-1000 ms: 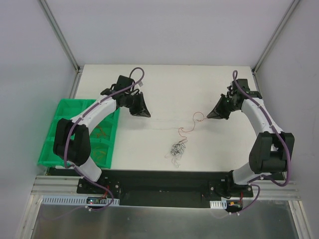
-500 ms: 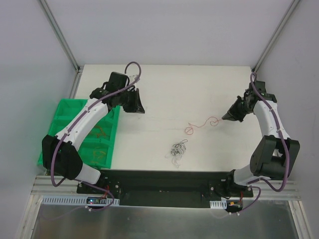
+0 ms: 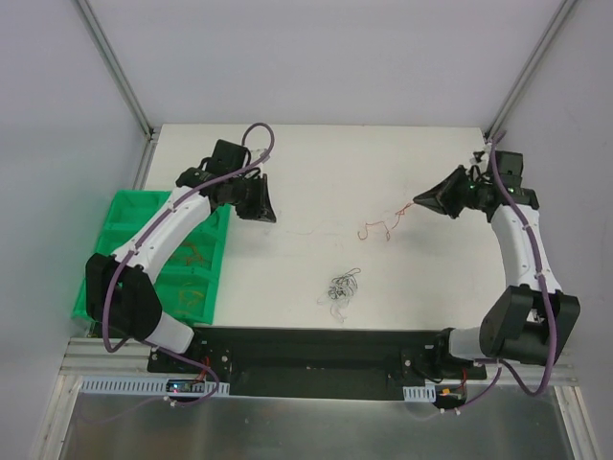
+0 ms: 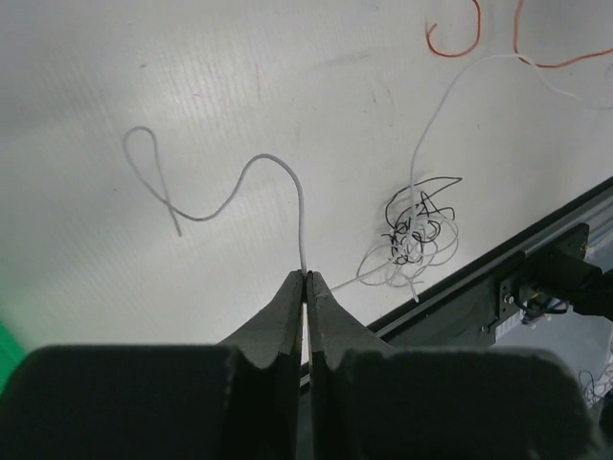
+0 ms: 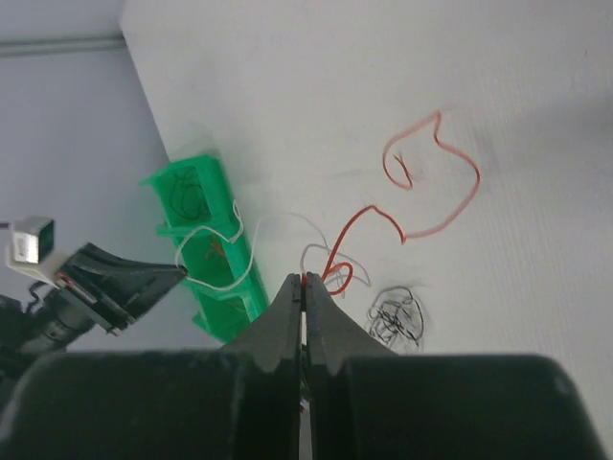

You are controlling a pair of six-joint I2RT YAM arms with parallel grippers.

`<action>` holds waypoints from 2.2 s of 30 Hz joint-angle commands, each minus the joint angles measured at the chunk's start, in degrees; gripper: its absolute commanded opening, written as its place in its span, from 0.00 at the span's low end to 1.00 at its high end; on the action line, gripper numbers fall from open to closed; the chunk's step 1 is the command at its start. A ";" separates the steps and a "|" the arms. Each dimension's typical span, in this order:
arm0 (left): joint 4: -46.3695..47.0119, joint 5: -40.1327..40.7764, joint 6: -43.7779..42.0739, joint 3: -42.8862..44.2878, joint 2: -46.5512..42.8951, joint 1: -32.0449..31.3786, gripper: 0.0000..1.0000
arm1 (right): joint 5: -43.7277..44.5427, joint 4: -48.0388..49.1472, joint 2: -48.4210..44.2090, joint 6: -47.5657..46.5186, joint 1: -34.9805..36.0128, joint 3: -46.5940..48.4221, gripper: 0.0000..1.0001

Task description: Untangle the cables

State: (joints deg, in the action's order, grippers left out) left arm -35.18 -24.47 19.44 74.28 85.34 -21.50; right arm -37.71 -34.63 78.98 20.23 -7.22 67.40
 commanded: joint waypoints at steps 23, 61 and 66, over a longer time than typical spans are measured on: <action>-5.86 29.92 0.68 15.10 -21.71 2.42 0.00 | 36.24 -19.69 7.77 -13.28 -5.87 9.07 0.00; -14.92 46.09 9.82 41.48 -14.33 6.11 0.00 | 28.14 -17.49 10.41 -16.54 13.11 7.41 0.00; -14.83 44.60 11.58 37.08 -15.20 9.01 0.00 | 25.42 -17.05 8.47 -16.01 14.25 4.50 0.00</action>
State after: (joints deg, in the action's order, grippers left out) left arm -50.15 19.81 29.63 113.14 72.25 -14.44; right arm -9.37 -51.18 89.97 4.58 6.83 74.26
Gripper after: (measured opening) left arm 0.005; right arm 0.009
